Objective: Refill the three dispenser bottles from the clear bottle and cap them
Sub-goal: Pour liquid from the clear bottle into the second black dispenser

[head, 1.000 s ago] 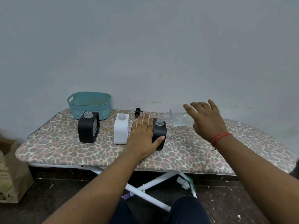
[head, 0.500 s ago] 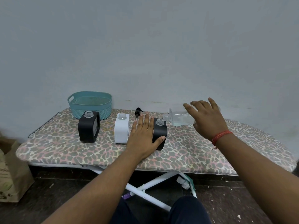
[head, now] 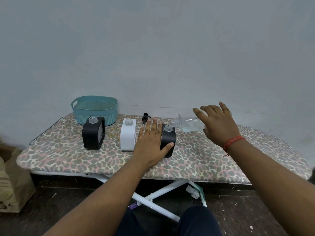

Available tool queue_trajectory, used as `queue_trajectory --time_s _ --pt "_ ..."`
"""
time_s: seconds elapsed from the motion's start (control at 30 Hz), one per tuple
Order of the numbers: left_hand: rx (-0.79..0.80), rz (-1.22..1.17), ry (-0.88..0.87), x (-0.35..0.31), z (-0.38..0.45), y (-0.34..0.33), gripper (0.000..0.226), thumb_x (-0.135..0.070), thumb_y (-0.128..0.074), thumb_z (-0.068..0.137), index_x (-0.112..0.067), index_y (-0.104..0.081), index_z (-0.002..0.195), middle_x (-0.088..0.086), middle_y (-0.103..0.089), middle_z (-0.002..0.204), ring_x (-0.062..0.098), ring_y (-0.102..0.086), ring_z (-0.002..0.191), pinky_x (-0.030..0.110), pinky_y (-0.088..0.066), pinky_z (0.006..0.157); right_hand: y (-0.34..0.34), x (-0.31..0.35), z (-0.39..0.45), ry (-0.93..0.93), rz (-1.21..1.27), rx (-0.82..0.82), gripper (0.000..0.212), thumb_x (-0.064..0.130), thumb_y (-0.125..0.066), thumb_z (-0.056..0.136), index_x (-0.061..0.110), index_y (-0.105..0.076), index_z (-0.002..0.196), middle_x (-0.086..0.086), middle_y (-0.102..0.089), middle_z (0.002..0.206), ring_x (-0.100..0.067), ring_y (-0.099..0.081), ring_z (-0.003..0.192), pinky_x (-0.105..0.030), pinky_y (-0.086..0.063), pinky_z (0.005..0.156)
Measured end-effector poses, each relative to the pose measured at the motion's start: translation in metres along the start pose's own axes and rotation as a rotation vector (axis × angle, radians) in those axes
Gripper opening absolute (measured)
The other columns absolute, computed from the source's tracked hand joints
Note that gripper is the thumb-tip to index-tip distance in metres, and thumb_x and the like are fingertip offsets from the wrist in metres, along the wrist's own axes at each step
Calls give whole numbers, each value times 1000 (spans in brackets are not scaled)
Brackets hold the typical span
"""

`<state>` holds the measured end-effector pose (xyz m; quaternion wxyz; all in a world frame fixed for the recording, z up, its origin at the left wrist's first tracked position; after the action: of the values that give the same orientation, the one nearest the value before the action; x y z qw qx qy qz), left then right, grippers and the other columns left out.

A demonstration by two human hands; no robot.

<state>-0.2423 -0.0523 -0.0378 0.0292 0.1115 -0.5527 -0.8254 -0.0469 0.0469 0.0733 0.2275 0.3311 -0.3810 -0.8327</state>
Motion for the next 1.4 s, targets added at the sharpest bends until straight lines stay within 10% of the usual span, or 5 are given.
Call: queue_trajectory --time_s 1.4 --pt "9 0 8 0 -1 -2 99 -84 -6 90 -20 9 164 3 24 170 19 30 153 43 14 121 0 -1 4 18 -26 -17 76 10 -72 77 24 -43 145 -8 -55 139 -33 -50 128 -59 -24 118"
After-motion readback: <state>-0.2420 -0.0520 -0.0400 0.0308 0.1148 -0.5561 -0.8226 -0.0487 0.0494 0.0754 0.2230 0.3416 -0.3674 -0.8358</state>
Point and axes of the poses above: each hand's wrist, its own z-axis towards the middle knuckle, its own y-axis out of the back of the hand, x = y × z, the point moved 7 cm from there along z, towards the middle knuckle
